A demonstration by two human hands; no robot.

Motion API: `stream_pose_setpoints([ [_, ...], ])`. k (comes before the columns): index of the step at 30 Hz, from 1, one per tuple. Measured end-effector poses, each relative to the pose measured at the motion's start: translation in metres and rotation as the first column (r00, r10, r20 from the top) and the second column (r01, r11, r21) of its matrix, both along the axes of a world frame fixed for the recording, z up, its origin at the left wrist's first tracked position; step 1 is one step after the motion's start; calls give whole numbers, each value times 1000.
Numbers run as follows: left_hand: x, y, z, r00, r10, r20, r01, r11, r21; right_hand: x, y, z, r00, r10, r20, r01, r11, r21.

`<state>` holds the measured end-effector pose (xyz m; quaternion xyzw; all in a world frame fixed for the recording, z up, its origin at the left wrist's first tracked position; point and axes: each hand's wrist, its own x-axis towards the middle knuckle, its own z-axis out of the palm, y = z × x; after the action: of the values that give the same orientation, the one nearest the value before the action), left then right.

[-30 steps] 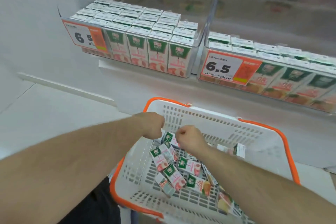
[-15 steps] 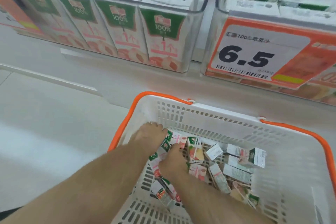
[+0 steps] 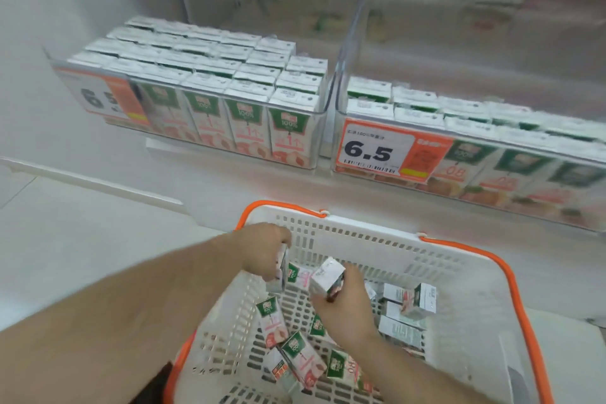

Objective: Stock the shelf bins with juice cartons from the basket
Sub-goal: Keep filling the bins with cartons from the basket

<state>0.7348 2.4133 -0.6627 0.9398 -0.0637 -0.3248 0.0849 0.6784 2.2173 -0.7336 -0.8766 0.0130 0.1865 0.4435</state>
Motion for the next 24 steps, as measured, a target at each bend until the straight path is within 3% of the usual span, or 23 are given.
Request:
stream_pose_setpoints([
  [4, -5, -4, 68, 999, 18, 43, -10, 985, -174, 3, -12, 60, 990, 32, 137, -47, 994, 103],
  [6, -12, -5, 97, 990, 143, -7, -132, 893, -431, 3, -15, 89, 976, 40, 215, -69, 989, 129],
  [8, -23, -8, 125, 956, 256, -143, -280, 656, -700, 2, -17, 118, 961, 31, 273, -75, 986, 150],
  [11, -36, -10, 156, 890, 342, -303, -410, 305, -860, 1, -19, 156, 937, 3, 350, -77, 977, 198],
  [14, -42, -8, 171, 807, 360, -467, -472, -81, -878, 1, -21, 186, 916, -37, 400, -77, 961, 265],
  [16, -46, -8, 181, 721, 311, -619, -522, -343, -781, 3, -21, 201, 889, -63, 454, -62, 965, 254],
  [17, -47, -8, 185, 691, 295, -660, -526, -421, -739, 4, -21, 208, 868, -68, 491, -52, 973, 227],
  [19, -50, -8, 192, 680, 341, -649, -505, -423, -752, 5, -18, 220, 822, -58, 566, -37, 987, 155],
  [20, -51, -8, 193, 704, 392, -592, -481, -352, -803, 5, -16, 224, 797, -58, 601, -25, 991, 129],
  [22, -52, -8, 191, 785, 513, -348, -381, -44, -924, 6, -12, 232, 752, -59, 656, 15, 997, 72],
  [24, -52, -5, 187, 830, 557, -21, -228, 304, -925, 6, -7, 237, 702, -32, 712, 62, 998, -16],
])
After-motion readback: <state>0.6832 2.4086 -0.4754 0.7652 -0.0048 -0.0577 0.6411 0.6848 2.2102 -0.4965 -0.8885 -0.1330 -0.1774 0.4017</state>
